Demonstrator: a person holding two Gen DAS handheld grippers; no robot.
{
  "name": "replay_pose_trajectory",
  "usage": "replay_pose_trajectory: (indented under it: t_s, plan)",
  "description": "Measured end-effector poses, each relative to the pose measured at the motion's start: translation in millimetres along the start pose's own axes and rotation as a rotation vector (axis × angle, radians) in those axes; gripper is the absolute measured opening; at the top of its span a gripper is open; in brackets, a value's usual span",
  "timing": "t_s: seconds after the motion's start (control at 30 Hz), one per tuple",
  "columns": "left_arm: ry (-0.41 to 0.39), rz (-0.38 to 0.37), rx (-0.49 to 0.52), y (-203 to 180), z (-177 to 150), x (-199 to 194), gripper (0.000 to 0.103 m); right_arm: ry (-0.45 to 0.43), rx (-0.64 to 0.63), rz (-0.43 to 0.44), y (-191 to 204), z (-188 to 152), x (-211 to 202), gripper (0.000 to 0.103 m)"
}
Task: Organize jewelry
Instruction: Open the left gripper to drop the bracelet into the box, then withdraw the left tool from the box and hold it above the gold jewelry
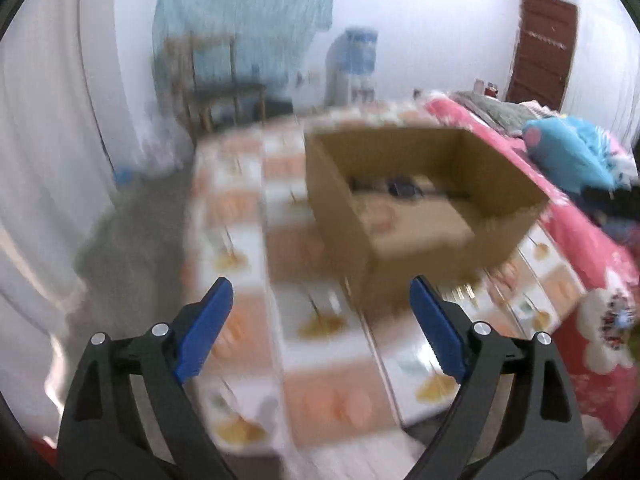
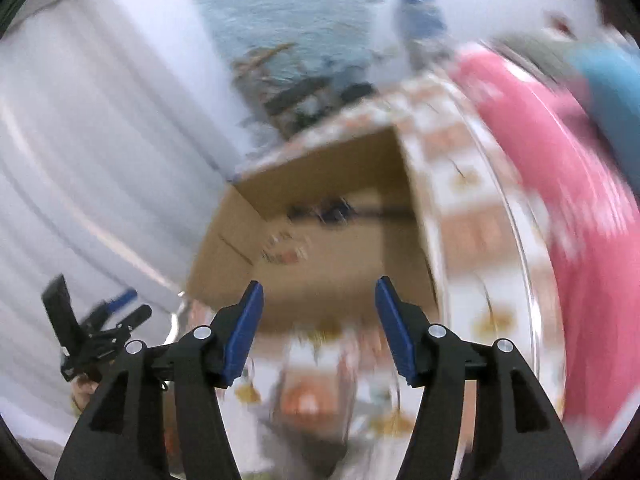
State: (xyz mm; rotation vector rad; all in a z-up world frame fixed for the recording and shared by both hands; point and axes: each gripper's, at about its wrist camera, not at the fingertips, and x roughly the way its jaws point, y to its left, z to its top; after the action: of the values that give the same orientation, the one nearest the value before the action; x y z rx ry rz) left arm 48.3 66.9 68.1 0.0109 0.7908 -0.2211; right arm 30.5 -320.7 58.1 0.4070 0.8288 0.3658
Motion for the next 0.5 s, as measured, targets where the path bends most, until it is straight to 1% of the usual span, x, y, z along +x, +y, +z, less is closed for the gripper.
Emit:
replay_pose_trajectory:
  t_s: [0.03,0.07,0.1,0.13,0.17,0.2,0.27,0.3,0.37,0.5]
  plan:
    - [0.038,0.002,-0.02,1,-16,10,0.086,0.015,0.047,-0.015,-6,-17,-1,0.057]
    - [0.052,0.007,-0.027,0,-25,16,0.086,0.029,0.081,-0.023,-11,-30,2,0.057]
    - [0.067,0.014,-0.029,-2,-34,25,0.086,0.06,0.123,-0.038,-16,-51,5,0.057]
    - [0.089,0.019,-0.022,-6,-44,36,0.086,0.073,0.134,-0.056,-18,-62,8,0.057]
    - [0.107,0.017,-0.021,-10,-49,47,0.086,0.085,0.135,-0.083,-18,-70,10,0.057]
    - [0.116,0.014,-0.02,-14,-52,52,0.086,0.11,0.127,-0.145,-17,-82,14,0.057]
    - [0.137,0.005,-0.018,-18,-57,66,0.086,0.125,0.119,-0.198,-17,-90,24,0.057]
    - [0.141,0.009,-0.012,-21,-57,73,0.086,0.13,0.107,-0.221,-14,-93,27,0.062]
    - [0.146,0.021,0.006,-27,-54,83,0.086,0.105,0.082,-0.249,-6,-96,28,0.071]
    - [0.182,0.042,0.032,-33,-52,104,0.086,0.092,0.013,-0.28,11,-103,30,0.075]
